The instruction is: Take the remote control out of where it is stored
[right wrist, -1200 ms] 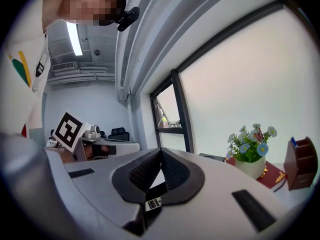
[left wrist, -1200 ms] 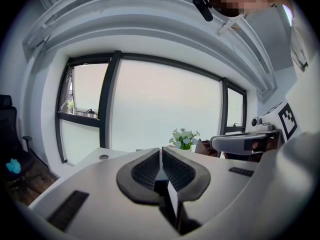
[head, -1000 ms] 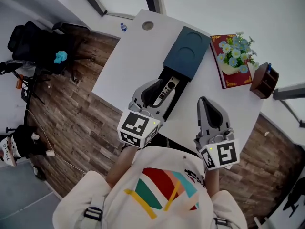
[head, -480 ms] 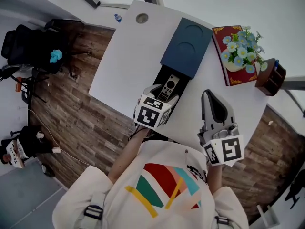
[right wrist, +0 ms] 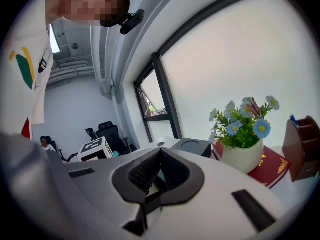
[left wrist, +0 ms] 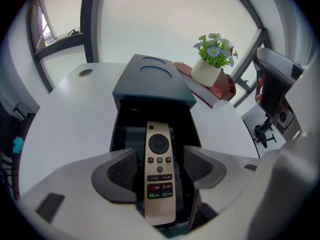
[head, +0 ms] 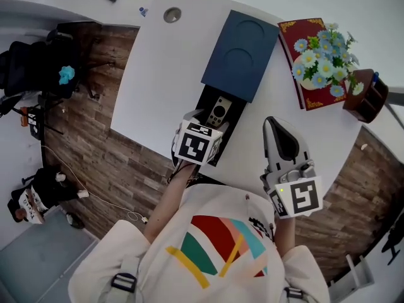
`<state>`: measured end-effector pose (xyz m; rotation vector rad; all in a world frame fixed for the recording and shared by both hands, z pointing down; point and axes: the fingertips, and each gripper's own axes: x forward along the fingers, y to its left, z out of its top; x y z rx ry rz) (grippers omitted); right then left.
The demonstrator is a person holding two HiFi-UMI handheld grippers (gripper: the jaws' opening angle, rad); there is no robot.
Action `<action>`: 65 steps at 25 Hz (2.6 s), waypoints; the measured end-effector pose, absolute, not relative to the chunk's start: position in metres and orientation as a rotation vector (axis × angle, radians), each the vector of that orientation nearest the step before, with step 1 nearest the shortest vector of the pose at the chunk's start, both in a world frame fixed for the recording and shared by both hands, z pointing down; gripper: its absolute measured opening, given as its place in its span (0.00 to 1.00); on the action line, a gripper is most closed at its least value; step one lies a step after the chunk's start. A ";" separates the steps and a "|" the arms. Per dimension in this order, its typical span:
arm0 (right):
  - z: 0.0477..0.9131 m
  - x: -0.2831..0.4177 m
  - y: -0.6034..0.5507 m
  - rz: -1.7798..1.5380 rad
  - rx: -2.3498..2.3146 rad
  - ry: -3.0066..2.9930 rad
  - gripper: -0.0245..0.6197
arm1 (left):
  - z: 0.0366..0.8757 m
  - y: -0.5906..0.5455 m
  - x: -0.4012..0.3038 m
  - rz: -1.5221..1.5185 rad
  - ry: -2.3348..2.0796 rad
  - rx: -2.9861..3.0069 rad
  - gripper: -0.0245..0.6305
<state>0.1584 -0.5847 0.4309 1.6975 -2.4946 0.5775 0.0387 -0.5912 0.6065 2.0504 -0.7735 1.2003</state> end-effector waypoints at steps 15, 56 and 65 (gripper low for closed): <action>0.445 0.155 -0.596 0.606 1.606 -2.564 0.04 | 0.631 -0.589 0.043 1.366 -0.794 2.002 0.47; 0.290 0.129 -0.569 -0.086 1.859 -2.577 0.04 | 0.307 -0.617 0.017 0.046 -1.391 2.830 0.37; 0.288 0.124 -0.553 -0.068 1.917 -2.607 0.04 | 0.252 -0.593 -0.003 -0.358 -1.519 2.922 0.37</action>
